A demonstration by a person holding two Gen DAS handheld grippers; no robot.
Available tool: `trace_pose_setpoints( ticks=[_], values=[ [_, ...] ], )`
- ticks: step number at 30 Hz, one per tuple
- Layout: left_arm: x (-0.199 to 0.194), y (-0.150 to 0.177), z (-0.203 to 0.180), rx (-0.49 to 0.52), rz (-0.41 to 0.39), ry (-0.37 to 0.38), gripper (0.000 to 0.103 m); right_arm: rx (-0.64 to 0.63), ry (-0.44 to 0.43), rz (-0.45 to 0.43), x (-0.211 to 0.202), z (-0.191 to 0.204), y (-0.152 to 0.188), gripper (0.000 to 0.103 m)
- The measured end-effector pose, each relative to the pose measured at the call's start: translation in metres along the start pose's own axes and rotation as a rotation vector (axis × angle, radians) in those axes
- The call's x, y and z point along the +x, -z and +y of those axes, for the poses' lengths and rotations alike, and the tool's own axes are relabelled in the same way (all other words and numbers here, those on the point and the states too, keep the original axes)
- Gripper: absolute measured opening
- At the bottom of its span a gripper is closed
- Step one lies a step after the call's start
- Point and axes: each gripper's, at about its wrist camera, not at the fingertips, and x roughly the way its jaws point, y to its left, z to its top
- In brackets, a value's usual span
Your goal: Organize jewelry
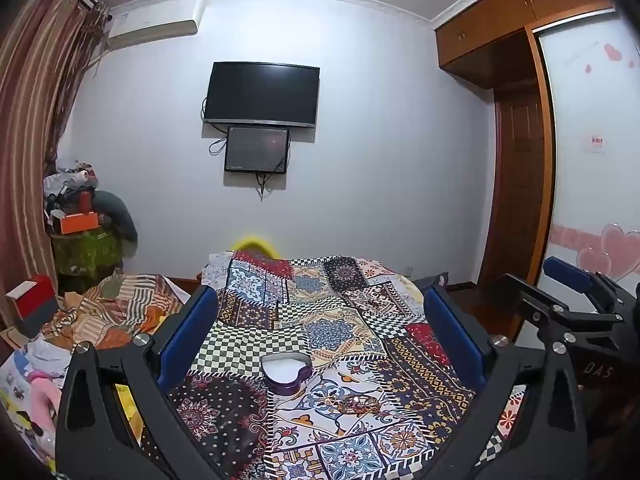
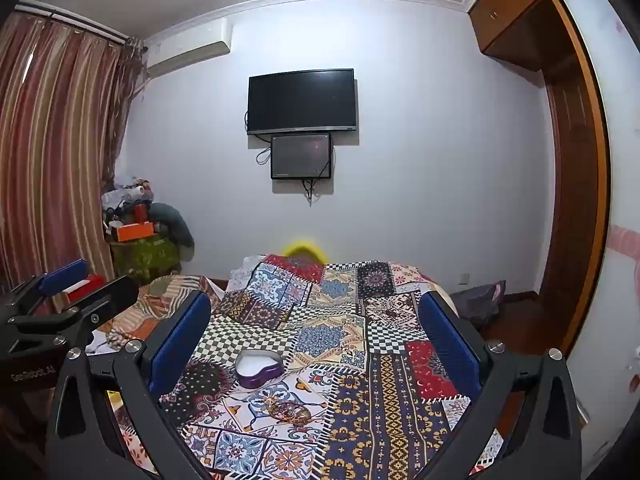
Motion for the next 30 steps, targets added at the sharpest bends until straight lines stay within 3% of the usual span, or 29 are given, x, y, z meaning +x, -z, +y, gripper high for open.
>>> trace_pose_setpoints(
  ticks=[30],
  values=[
    [0.0062, 0.0081, 0.0067, -0.007, 0.017, -0.008, 0.103, 0.023, -0.005, 0.015, 0.0043, -0.0061, 0.0028, 0.103]
  ],
)
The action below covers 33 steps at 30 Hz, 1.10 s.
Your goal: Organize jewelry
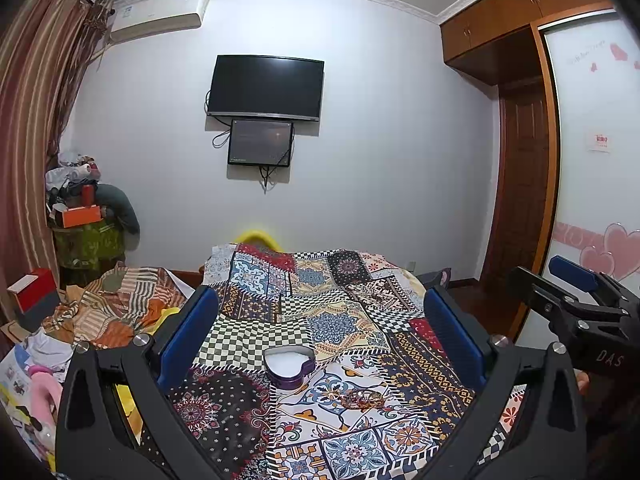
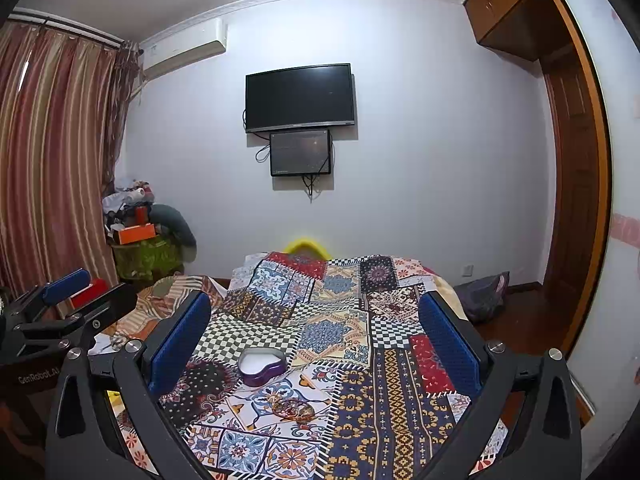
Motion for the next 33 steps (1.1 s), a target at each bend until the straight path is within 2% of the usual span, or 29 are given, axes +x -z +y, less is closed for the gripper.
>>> trace_pose_setpoints(
  ticks=[33],
  values=[
    [0.0016, -0.0027, -0.0016, 0.002, 0.010, 0.004, 0.103, 0.003, -0.005, 0.008, -0.0010, 0.0010, 0.0011, 0.103]
  ],
)
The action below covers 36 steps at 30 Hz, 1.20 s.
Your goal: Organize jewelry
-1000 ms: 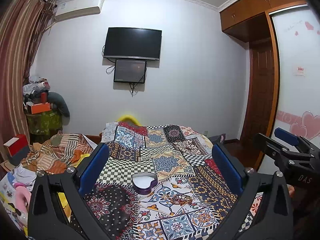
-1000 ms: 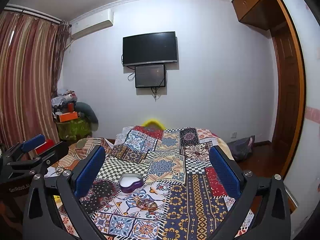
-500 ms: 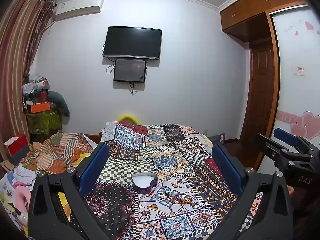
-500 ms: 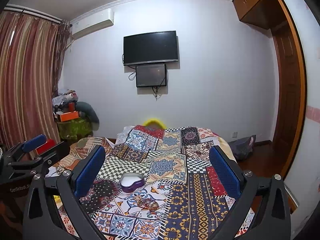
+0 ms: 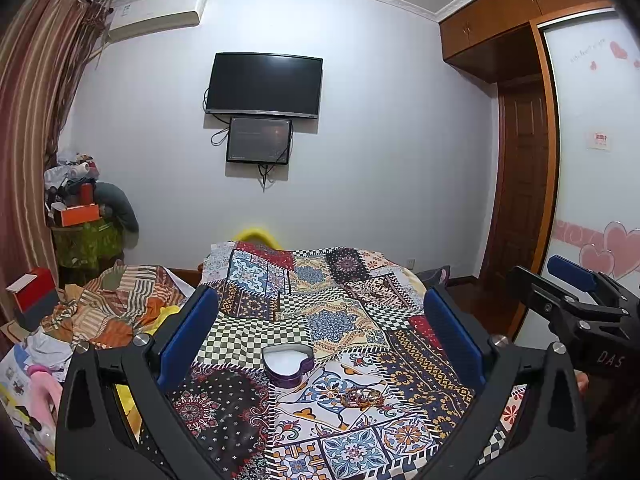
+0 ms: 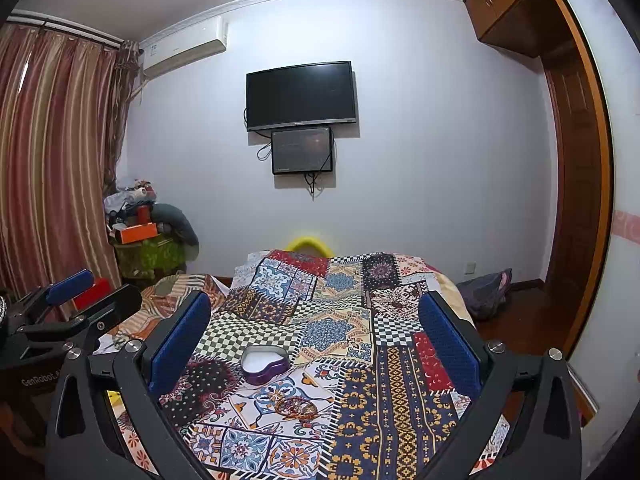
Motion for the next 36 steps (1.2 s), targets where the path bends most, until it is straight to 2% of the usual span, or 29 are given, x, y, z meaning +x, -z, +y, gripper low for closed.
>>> trace_pose_setpoints(
  ticks=[27, 32, 36],
  values=[
    [0.016, 0.005, 0.003, -0.006, 0.033, 0.000, 0.103, 0.020, 0.000, 0.035, 0.014, -0.007, 0.006, 0.103],
    [0.033, 0.010, 0.007, -0.003, 0.072, -0.010, 0.103, 0.023, 0.005, 0.071, 0.027, -0.012, 0.014, 0.103],
    [0.054, 0.023, 0.012, -0.010, 0.134, -0.015, 0.103, 0.028, 0.028, 0.139, 0.048, -0.022, 0.029, 0.103]
  ],
)
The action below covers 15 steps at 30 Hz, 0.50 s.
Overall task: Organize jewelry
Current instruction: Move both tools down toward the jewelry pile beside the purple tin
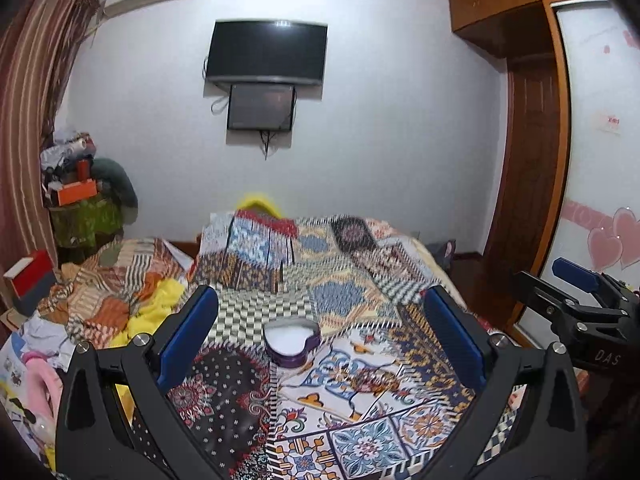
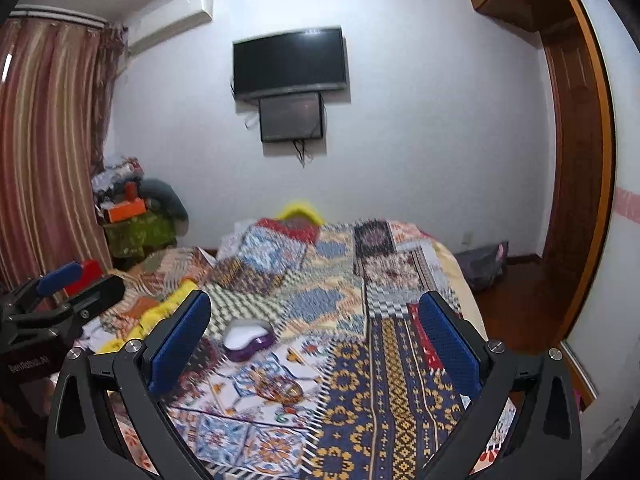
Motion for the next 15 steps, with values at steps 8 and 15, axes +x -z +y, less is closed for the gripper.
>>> trace_pose_setpoints(
  ticks=[8, 15],
  values=[
    [0.061, 0.037, 0.010, 0.001, 0.186, -0.040, 0.103, -0.010, 0.056, 0.191, 0.055, -0.027, 0.038, 0.103],
    [0.103, 0.074, 0.012, 0.013, 0.340, -0.011, 0.092, -0.010, 0.032, 0.334, 0.085, -0.036, 0.060, 0.103]
  ],
)
